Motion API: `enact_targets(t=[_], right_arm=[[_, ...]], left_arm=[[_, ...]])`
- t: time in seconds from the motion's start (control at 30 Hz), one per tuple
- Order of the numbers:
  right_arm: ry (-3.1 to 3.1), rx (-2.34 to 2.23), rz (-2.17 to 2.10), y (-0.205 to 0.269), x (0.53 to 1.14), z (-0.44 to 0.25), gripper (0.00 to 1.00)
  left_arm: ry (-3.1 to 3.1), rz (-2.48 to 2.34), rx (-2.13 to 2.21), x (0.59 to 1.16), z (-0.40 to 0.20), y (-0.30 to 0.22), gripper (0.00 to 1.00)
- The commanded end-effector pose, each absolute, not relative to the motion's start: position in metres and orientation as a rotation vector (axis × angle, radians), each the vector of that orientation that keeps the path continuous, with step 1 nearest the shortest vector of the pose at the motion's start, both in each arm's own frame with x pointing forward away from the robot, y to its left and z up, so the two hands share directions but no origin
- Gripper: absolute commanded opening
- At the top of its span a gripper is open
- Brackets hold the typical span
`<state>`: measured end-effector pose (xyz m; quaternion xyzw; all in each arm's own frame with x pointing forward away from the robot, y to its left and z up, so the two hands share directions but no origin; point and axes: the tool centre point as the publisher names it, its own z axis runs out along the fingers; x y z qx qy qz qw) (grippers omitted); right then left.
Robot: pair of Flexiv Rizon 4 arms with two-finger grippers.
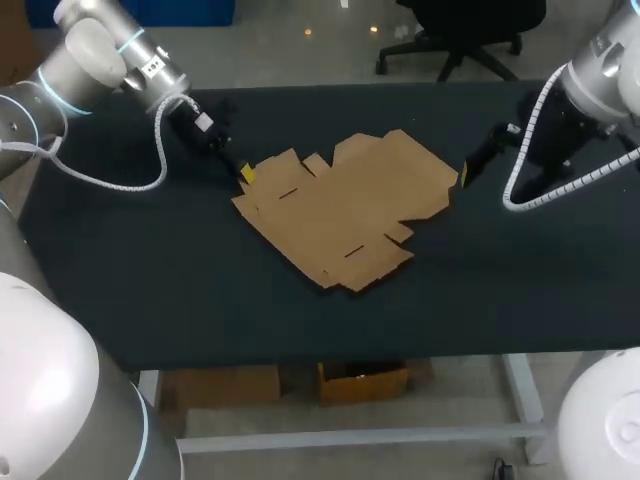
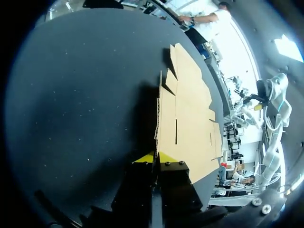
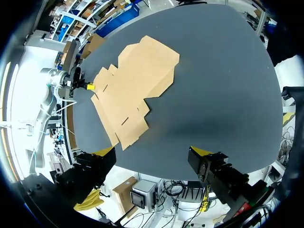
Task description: Assemble the packaging by folding the flat box into shape, placing the metal phone stand inside, and closing the box properly
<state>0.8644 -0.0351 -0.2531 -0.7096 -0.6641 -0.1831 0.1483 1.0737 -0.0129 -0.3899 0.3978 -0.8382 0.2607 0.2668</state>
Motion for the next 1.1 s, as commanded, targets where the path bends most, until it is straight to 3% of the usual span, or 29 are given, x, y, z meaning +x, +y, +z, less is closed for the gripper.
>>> enact_targets(t=[0.03,0.7,0.73,0.77,0.8,0.87,1.1], right_arm=[[-1.907,-2.026,-0.522,-0.038,0.865,-0.251,1.0],[-1.915,-2.006,-0.534,-0.039,0.865,-0.251,1.0],[-1.915,-2.005,-0.534,-0.039,0.865,-0.252,1.0],[-1.915,-2.004,-0.533,-0.039,0.865,-0.252,1.0],[-1.915,-2.004,-0.533,-0.039,0.865,-0.252,1.0],[-1.915,-2.005,-0.533,-0.04,0.865,-0.252,1.0],[-1.913,-2.011,-0.533,-0.04,0.864,-0.251,1.0]], left_arm=[[-2.242,0.851,1.184,1.062,-0.384,-0.01,0.0],[-2.118,0.97,1.407,1.038,-0.386,-0.004,0.0],[-2.12,0.963,1.412,1.037,-0.387,-0.004,0.11],[-2.12,0.959,1.414,1.037,-0.388,-0.003,0.47],[-2.124,0.951,1.416,1.037,-0.388,-0.003,0.74],[-2.127,0.944,1.418,1.039,-0.385,0.0,1.0],[-2.183,0.894,1.353,1.05,-0.367,0.003,1.0]])
